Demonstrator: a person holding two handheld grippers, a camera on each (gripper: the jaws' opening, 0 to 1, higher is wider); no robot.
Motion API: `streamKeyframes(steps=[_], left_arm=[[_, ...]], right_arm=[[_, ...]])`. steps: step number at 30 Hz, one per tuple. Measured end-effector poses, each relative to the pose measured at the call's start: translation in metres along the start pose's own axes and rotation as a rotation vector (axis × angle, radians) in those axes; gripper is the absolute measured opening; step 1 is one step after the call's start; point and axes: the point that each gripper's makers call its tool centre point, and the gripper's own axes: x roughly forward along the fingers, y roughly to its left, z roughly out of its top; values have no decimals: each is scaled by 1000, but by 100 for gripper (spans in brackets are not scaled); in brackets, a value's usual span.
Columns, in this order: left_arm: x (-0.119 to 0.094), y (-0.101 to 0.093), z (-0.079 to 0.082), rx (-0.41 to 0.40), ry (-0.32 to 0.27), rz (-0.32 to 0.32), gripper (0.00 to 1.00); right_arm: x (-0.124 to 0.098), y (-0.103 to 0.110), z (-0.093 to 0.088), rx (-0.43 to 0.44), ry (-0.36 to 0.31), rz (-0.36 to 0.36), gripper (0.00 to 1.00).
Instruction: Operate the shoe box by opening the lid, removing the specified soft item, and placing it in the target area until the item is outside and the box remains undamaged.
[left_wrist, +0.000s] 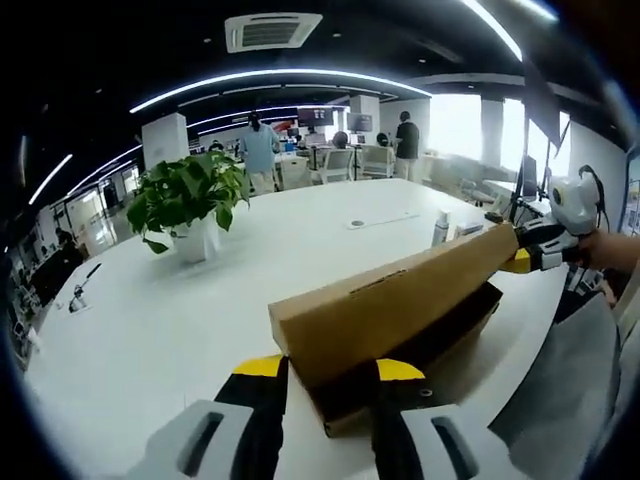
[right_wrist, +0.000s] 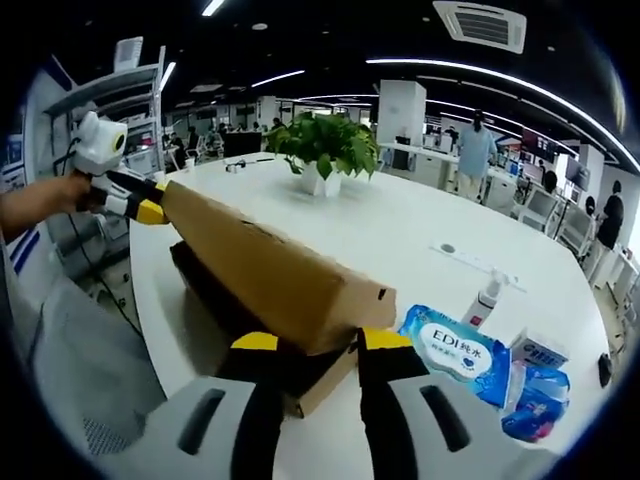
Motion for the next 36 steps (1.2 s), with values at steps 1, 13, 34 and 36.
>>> streamKeyframes(steps=[1, 13, 34, 36], left_arm=[[0, -1, -2, 3, 6, -2, 34], [5, -7, -22, 29, 62, -25, 37], [16, -14, -53, 7, 142, -75, 40], [17, -14, -55, 3, 143, -76, 40]], right_arm=[[0, 1, -1, -5, 3, 2, 28], [3, 12, -16, -25, 41, 34, 34], [14, 23, -44, -36, 110, 75, 42], [15, 23, -46, -15, 112, 81, 42]])
